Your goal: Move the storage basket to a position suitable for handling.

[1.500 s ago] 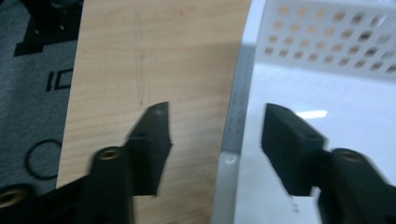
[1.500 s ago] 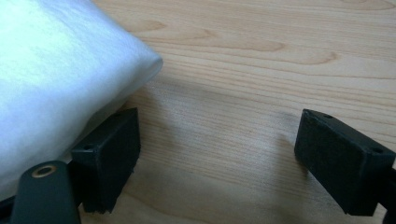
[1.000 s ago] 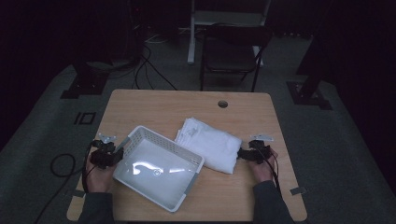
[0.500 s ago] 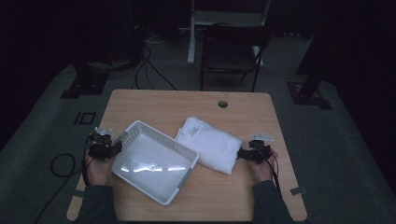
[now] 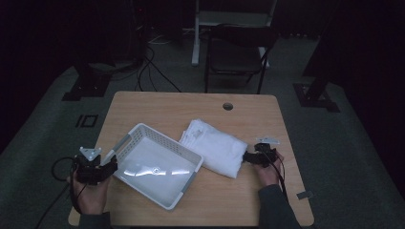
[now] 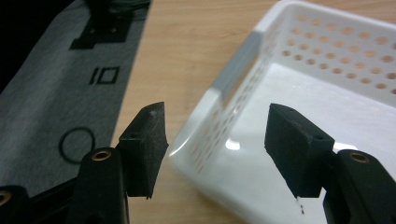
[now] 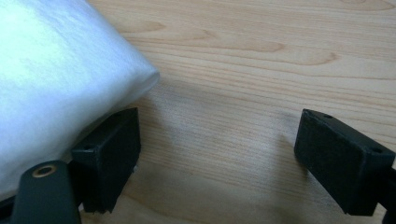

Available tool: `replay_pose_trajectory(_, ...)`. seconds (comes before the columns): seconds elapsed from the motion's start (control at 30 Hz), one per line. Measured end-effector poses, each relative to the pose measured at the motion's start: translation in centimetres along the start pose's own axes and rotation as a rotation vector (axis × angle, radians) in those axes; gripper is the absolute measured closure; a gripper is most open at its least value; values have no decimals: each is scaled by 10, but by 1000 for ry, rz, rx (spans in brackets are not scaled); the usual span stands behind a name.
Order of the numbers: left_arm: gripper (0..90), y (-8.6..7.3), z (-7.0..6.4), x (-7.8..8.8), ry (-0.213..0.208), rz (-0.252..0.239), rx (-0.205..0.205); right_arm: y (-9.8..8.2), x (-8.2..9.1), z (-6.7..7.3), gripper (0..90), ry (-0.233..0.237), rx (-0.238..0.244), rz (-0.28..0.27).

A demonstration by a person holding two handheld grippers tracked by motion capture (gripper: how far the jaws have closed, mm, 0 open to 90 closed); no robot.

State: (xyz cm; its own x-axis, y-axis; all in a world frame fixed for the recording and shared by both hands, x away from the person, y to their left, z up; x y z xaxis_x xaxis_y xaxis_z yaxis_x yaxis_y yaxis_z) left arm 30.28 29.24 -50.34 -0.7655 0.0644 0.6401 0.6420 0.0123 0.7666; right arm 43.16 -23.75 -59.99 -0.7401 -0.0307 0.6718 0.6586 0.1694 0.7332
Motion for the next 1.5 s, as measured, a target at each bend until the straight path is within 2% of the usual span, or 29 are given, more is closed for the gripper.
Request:
replay_pose_trajectory(0.07, 370, -6, 5, 0, 15, 4, 32, 0, 0, 0, 145, 0, 0, 0)
replay_pose_trajectory(0.2, 395, -14, 11, -7, 4, 43, 69, 0, 0, 0, 145, 0, 0, 0)
replay_pose_trajectory(0.33, 468, -16, 12, -21, -17, 77, 74, 0, 0, 0, 145, 0, 0, 0)
replay_pose_trajectory(0.4, 511, -15, 13, -27, -15, 88, 69, 0, 0, 0, 144, 0, 0, 0)
replay_pose_trajectory(0.5, 582, -12, 18, -37, -14, 101, 83, 0, 0, 0, 145, 0, 0, 0)
replay_pose_trajectory(0.6, 606, -8, 25, -45, -63, 86, 134, 0, 0, 0, 145, 0, 0, 0)
replay_pose_trajectory(0.73, 646, -3, 32, -56, -94, 72, 164, 0, 0, 0, 145, 0, 0, 0)
replay_pose_trajectory(0.83, 644, -1, 32, -69, -109, 81, 168, 0, 0, 0, 145, -1, -1, 0)
replay_pose_trajectory(0.93, 637, 4, 33, -76, -131, 59, 180, 1, -1, 0, 145, -2, -2, 0)
replay_pose_trajectory(1.2, 625, 18, 35, -92, -164, 48, 180, 1, -1, 1, 148, -2, -3, 0)
replay_pose_trajectory(1.3, 617, 26, 34, -98, -158, 70, 150, 2, -2, 1, 155, -1, -2, -2)
replay_pose_trajectory(1.4, 606, 33, 34, -104, -146, 69, 130, 2, -2, 1, 161, 0, 0, -4)
replay_pose_trajectory(1.5, 534, 38, 34, -101, -136, 45, 147, 2, -2, 1, 160, -1, -1, -3)
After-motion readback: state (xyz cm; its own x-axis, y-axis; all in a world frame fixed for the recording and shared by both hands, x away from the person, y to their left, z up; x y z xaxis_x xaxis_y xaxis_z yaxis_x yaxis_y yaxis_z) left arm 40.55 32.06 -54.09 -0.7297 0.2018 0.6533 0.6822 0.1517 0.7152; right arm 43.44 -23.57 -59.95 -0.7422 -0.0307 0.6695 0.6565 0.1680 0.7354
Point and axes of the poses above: each handheld gripper's, and its own axes: x roughly backward along the jaws, y roughly out of its top, z roughly to its left, the point moved 6 cm from there along -x, roughly forward along the jaws, and after that the axes turned 9 degrees about -y, right-handed, at the moved point
